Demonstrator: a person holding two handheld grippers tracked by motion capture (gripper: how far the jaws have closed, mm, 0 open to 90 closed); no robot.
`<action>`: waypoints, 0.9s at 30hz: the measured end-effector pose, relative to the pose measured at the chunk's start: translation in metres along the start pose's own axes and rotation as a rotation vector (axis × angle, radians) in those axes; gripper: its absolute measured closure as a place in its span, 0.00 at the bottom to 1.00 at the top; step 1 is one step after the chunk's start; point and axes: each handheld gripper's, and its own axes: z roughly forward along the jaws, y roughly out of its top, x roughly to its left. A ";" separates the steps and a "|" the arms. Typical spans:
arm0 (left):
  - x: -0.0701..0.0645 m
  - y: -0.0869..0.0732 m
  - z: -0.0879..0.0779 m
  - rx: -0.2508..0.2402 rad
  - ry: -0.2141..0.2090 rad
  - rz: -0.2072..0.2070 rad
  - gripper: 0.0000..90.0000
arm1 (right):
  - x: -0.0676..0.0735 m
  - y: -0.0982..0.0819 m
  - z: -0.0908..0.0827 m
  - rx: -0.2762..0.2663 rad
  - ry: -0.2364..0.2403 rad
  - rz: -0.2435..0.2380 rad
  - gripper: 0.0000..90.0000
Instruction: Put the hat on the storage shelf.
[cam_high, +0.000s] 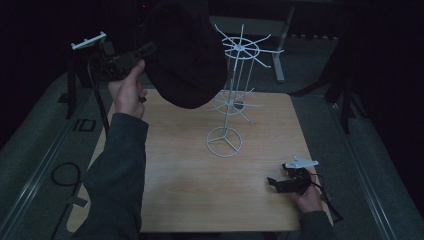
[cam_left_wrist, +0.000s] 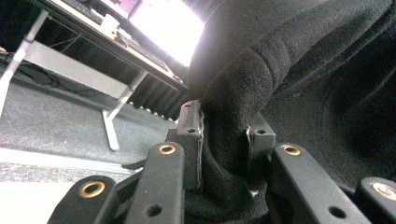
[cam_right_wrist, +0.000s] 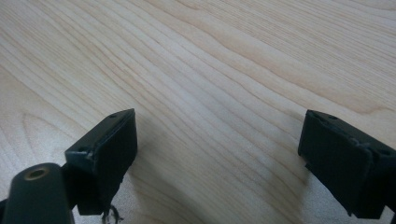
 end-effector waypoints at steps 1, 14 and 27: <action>0.000 0.000 0.001 -0.001 0.000 -0.003 0.83 | 0.000 0.000 0.000 0.000 0.000 0.000 0.13; 0.001 -0.014 0.020 0.011 0.051 -0.083 0.83 | 0.000 0.000 0.000 0.000 -0.001 -0.001 0.13; 0.004 -0.028 0.031 0.115 0.305 0.019 0.82 | 0.000 0.000 0.000 0.000 -0.001 -0.001 0.13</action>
